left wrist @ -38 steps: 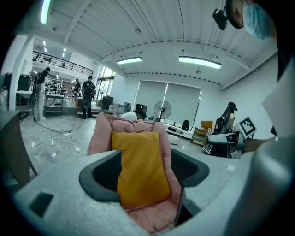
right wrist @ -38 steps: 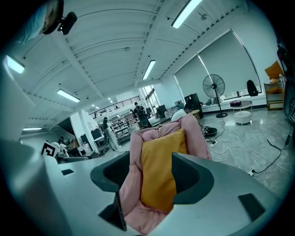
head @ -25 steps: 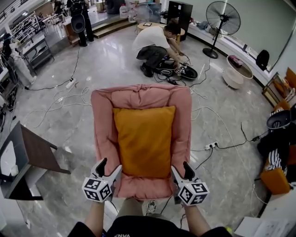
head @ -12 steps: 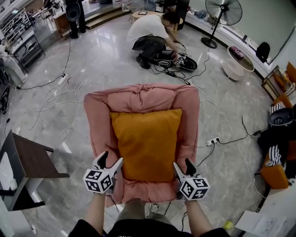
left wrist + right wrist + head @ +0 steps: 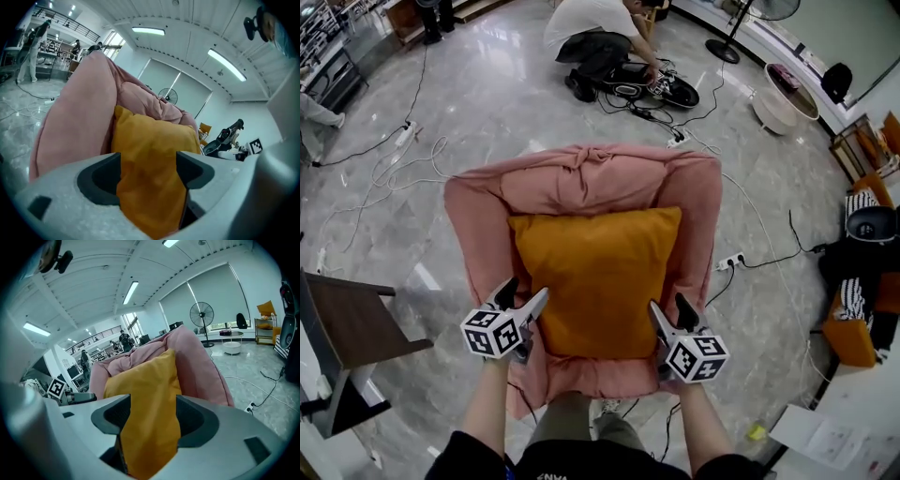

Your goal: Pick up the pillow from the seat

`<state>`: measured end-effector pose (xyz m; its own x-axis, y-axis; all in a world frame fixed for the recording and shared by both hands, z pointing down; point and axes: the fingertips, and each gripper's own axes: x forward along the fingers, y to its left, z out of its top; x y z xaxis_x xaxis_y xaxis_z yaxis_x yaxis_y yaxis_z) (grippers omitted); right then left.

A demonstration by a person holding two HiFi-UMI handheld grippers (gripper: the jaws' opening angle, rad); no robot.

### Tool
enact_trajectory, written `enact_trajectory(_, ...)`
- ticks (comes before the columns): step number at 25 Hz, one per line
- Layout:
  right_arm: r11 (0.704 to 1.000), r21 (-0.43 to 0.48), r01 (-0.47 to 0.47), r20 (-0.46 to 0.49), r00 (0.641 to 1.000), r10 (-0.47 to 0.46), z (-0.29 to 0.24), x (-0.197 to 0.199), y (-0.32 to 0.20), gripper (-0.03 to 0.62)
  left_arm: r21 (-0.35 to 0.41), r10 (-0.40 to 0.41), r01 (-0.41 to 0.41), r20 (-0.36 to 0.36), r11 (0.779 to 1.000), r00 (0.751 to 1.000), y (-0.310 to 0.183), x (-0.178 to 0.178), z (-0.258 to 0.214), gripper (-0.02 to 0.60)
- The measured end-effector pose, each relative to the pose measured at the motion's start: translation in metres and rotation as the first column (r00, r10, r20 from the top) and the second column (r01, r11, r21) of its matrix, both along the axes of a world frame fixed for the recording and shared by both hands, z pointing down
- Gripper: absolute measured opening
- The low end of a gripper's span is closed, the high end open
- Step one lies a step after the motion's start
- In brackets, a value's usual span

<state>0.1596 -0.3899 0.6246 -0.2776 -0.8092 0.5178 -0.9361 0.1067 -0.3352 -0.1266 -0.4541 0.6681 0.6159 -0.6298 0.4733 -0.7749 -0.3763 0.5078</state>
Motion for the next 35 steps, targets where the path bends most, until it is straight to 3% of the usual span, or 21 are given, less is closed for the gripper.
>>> enact_trajectory(7,1.000,0.001,0.006,0.039,0.999,-0.006,0.009,-0.005,-0.048,0.293,-0.065,-0.015,0.009,-0.090,0.998,0.996,-0.035,-0.002,0.029,0.375)
enact_trajectory(16,0.999,0.024,-0.026,0.120,0.993,0.023,0.005,0.012,-0.103,0.310,-0.056,0.024,-0.037,-0.228,0.998,0.973,-0.048,0.012,0.039,0.382)
enact_trajectory(22,0.999,0.013,-0.032,0.143,0.989,0.030,0.021,0.018,-0.128,0.324,-0.047,0.010,-0.022,-0.246,0.999,0.969,-0.054,0.017,0.045,0.380)
enact_trajectory(29,0.999,0.005,-0.035,0.307,0.951,0.032,0.034,0.014,-0.132,0.316,-0.028,-0.043,0.036,-0.264,0.999,0.964,-0.055,0.021,0.050,0.377)
enact_trajectory(35,0.999,0.028,-0.043,0.285,0.958,0.033,0.033,0.007,-0.118,0.239,-0.055,-0.087,0.076,-0.243,0.996,0.966,-0.044,0.024,0.053,0.277)
